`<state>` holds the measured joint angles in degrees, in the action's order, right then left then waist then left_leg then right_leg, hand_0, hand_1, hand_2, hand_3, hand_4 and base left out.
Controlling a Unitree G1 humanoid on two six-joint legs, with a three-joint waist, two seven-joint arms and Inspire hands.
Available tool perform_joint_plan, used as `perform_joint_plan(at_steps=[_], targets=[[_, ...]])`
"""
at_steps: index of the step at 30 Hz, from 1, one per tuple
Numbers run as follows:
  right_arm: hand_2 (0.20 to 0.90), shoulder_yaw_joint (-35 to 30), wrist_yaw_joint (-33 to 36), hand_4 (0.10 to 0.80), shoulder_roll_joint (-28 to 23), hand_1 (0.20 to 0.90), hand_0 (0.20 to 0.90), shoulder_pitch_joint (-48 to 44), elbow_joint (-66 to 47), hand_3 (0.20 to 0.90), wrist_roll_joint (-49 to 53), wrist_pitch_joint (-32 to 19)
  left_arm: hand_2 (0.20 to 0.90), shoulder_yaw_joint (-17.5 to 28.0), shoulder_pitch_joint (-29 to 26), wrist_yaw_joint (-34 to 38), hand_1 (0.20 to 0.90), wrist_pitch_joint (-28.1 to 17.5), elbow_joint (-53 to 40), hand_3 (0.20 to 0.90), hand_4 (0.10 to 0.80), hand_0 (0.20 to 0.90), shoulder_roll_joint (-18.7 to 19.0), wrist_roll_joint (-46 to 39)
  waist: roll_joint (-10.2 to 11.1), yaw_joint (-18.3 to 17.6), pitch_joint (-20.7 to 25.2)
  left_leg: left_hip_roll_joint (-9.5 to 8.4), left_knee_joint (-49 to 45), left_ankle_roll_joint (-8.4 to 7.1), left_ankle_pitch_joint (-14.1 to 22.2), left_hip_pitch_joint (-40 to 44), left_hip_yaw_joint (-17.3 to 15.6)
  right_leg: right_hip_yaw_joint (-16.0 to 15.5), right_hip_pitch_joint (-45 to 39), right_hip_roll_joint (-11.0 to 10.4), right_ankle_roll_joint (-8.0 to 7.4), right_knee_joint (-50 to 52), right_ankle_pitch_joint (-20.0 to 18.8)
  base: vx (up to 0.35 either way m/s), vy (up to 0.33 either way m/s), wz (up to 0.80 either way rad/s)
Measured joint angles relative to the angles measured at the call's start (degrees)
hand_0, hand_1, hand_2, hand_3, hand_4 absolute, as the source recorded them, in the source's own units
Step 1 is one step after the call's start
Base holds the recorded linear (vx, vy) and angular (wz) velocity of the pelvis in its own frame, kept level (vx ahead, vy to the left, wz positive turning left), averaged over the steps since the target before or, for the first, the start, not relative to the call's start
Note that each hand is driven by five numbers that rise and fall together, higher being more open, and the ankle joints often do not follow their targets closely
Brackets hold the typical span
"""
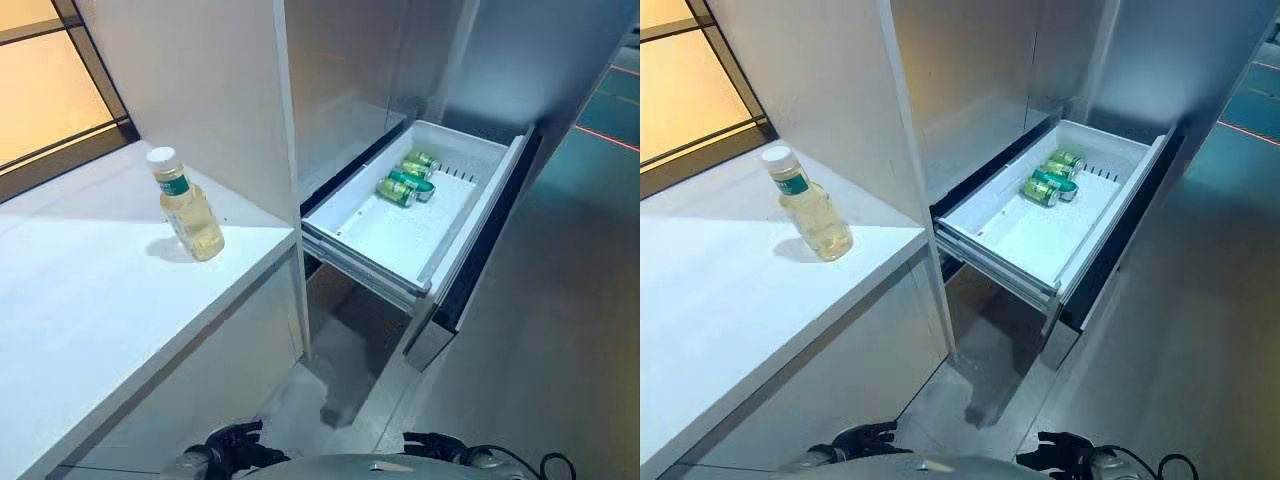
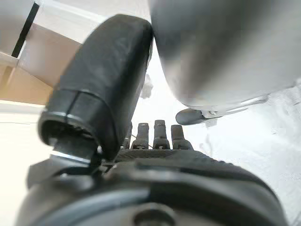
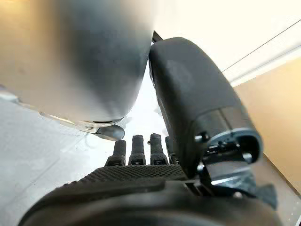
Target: Put drinks into fridge and close the fridge
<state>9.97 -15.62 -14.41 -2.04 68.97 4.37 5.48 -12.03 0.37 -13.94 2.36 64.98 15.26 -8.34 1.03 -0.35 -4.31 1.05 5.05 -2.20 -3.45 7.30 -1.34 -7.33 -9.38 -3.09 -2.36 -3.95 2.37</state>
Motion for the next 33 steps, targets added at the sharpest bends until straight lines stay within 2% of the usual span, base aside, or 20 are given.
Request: perform_joint_plan(at_steps=[14, 21, 23, 26, 31, 33], targets=[[0.9, 0.02, 0.03, 0.8, -0.02, 0.9, 0.9, 0.12, -1.66, 0.9, 0.14, 2.31, 0.9, -0.23, -0.05, -0.35, 0.9, 0.02, -0.7, 0.9, 0.8, 0.9, 0.18, 0.92, 0.09, -0.13, -0.04, 0.01, 0.01, 0.0, 0.0, 0.0, -0.05, 0.06, 0.04, 0.0, 0.0, 0.02, -0.01, 0.0, 0.0, 0.0], [0.9, 1.26, 0.02, 0.8, -0.55, 0.9, 0.9, 0.46, -5.9, 0.9, 0.24, 5.94, 0.9, -8.38, -1.51, -8.77, 0.9, 0.1, -11.23, 0.9, 0.8, 0.9, 4.88, 10.34, -0.16, -1.36, -0.19, 0.05, 0.04, 0.02, 0.01, 0.03, -0.56, 0.57, 0.34, -0.02, -0.05, 0.16, -0.12, -0.014, 0.028, -0.03], [0.9, 2.27, 0.0, 0.8, -1.13, 0.9, 0.9, 0.41, -7.55, 0.9, 0.23, 6.8, 0.9, -10.68, -2.81, -13.64, 0.9, 1.58, -16.73, 0.9, 0.8, 0.9, 7.2, 11.8, -0.57, -1.76, -0.41, 0.19, 0.08, 0.02, 0.01, -0.05, -1.01, 1.06, 0.73, -0.02, -0.09, 0.27, -0.27, -0.018, 0.047, -0.12], [0.9, 2.31, -0.02, 0.8, -1.53, 0.9, 0.9, 0.3, -8.48, 0.9, 0.23, 7.37, 0.9, -10.99, -4.42, -21.47, 0.9, 5.45, -24.68, 0.9, 0.8, 0.9, 10.27, 11.64, -1.17, -2.32, -0.78, 0.42, 0.06, 0.03, 0.0, -0.04, -1.51, 1.64, 0.84, 0.01, -0.09, 0.0, -0.78, -0.015, 0.035, -0.1], [0.9, 2.25, 0.01, 0.8, -2.01, 0.9, 0.9, 0.51, -8.21, 0.9, 0.24, 6.62, 0.9, -10.7, -8.97, -36.37, 0.9, 15.63, -41.44, 0.9, 0.8, 0.9, 16.3, 4.18, -2.06, -2.96, -1.01, 0.58, 0.07, 0.03, -0.01, 0.13, -1.53, 1.72, 0.58, 0.15, -0.06, -0.18, -1.06, -0.002, 0.005, -0.01], [0.9, 2.24, 0.04, 0.8, -2.17, 0.9, 0.9, 0.53, -7.71, 0.9, 0.21, 5.71, 0.9, -10.62, -10.91, -41.29, 0.9, 19.46, -47.67, 0.9, 0.8, 0.9, 17.03, -0.2, -2.39, -2.96, -1.05, 0.52, 0.09, 0.03, 0.0, 0.48, -1.42, 1.64, -0.06, 0.19, -0.07, -0.63, -1.22, 0.007, 0.006, 0.02]])
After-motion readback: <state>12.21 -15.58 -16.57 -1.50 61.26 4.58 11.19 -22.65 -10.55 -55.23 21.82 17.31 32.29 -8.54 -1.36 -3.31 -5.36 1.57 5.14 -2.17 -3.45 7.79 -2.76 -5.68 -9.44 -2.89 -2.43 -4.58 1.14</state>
